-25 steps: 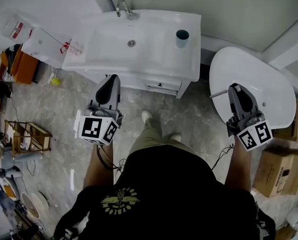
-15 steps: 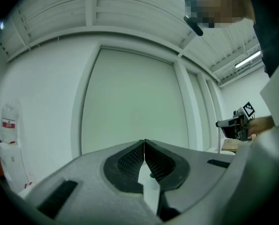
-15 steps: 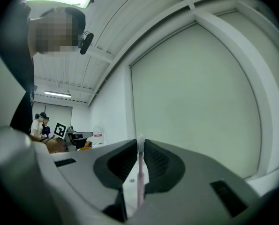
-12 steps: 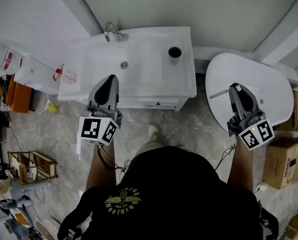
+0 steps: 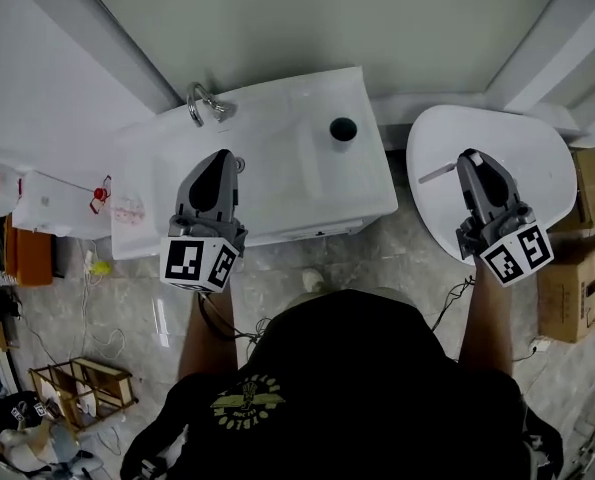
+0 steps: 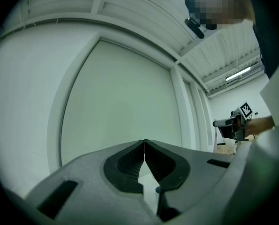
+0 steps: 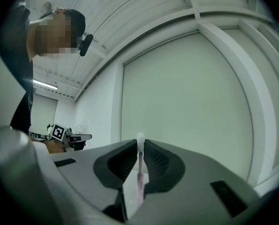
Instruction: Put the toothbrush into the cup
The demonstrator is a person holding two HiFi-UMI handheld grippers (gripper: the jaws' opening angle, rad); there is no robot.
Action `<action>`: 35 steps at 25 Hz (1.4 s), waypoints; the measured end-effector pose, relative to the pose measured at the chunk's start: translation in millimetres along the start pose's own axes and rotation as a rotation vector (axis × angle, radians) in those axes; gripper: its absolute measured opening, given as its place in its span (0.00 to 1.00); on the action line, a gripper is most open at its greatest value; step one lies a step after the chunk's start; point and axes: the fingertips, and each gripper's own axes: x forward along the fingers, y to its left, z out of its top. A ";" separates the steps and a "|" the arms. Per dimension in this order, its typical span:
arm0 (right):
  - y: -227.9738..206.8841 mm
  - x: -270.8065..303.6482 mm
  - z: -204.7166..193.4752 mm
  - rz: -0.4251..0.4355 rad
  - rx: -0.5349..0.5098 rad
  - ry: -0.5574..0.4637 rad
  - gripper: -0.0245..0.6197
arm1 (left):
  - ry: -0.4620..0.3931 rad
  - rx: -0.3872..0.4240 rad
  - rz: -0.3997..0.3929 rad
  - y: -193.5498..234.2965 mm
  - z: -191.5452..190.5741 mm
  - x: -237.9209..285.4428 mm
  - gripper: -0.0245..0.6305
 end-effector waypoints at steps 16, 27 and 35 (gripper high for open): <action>-30.0 117.1 -24.2 0.086 0.006 0.039 0.11 | 0.061 -0.009 -0.041 14.0 -47.2 80.5 0.05; -52.0 229.2 -112.9 0.329 0.065 0.177 0.11 | 0.153 -0.038 0.072 22.3 -106.0 139.1 0.05; -63.5 267.5 -194.5 0.379 0.163 0.281 0.11 | 0.222 -0.076 0.064 11.9 -162.0 172.3 0.05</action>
